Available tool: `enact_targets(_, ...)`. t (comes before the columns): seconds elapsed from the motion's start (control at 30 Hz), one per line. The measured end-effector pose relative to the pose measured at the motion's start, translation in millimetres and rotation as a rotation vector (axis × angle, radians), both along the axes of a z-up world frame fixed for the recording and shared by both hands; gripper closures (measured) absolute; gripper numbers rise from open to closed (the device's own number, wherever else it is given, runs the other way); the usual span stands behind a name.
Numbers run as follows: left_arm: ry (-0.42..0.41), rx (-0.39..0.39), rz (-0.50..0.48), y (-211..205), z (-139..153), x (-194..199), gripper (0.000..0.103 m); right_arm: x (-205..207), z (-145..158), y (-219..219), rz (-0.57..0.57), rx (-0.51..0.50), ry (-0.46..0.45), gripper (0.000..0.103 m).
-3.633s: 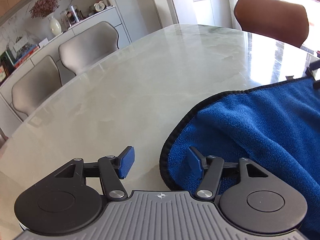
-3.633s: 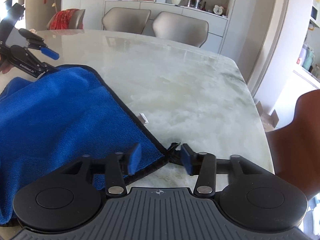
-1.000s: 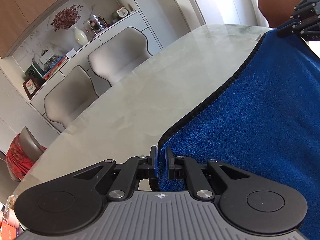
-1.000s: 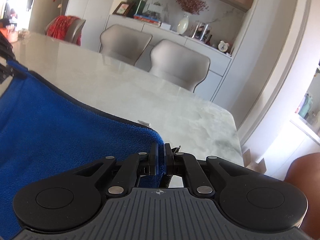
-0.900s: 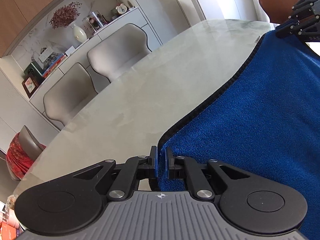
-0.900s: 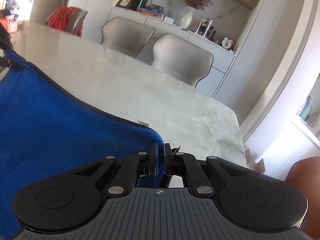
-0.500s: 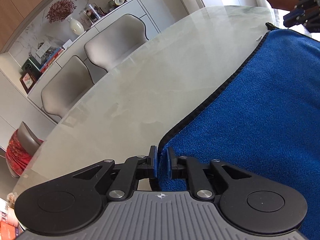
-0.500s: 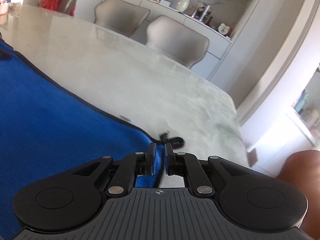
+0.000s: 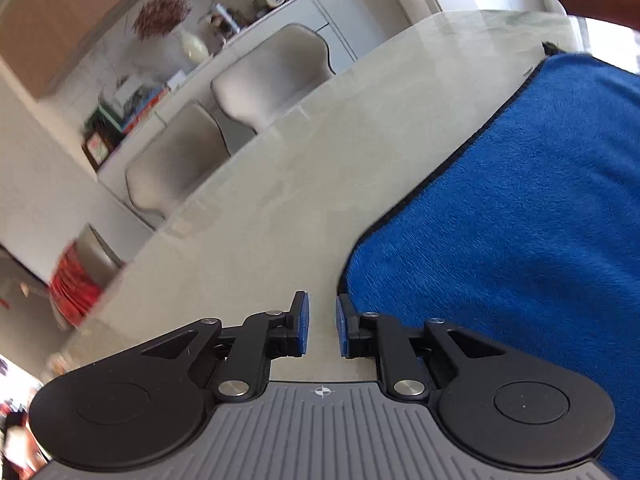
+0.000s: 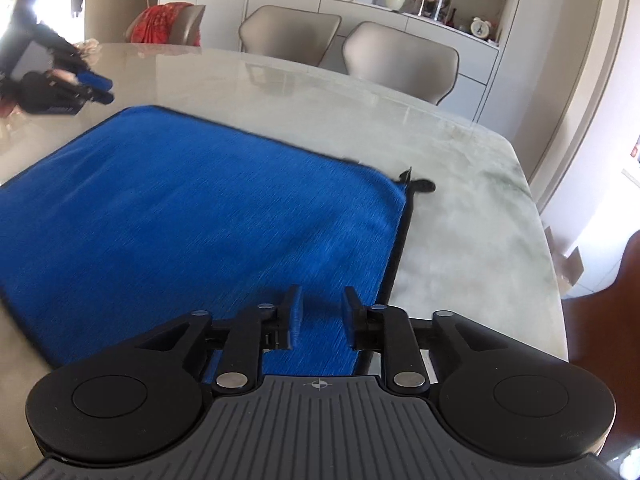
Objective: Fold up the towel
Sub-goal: 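Release the towel with both grippers and move back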
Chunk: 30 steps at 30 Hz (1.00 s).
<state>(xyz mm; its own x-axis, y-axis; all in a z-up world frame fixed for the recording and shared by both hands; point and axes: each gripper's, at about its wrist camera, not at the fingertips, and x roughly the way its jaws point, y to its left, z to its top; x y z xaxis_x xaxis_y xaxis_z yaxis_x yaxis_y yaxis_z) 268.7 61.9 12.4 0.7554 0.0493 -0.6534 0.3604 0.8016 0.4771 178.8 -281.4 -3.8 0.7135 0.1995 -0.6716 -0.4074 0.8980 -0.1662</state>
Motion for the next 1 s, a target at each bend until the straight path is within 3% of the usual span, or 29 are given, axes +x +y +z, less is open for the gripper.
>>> enact_targets(0.2, 0.074, -0.145, -0.056, -0.2, 4.9, -58.2, 0.079, -35.3, -0.4, -6.8, -0.016, 0.005, -0.01, 0.078)
enact_targets(0.4, 0.149, -0.265, -0.137, -5.8, 5.4, -117.5, 0.079, -56.8, 0.3, -10.8, -0.034, 0.01, -0.009, 0.078)
enact_targets(0.57, 0.178, -0.249, -0.134, -7.7, -5.7, -137.2, 0.078, -59.6, 0.7, -11.8, -0.04, 0.008, -0.005, 0.078)
enact_targets(0.8, 0.226, -0.317, -0.032, 7.0, -5.6, -139.9, 0.069, -61.6, 0.8, -11.6, -0.051, 0.008, 0.008, 0.078)
enact_targets(1.0, 0.183, -0.217, -0.03, 7.9, -4.8, -156.1, 0.068, -69.9, 0.5, -11.9, -0.065, 0.006, 0.015, 0.078)
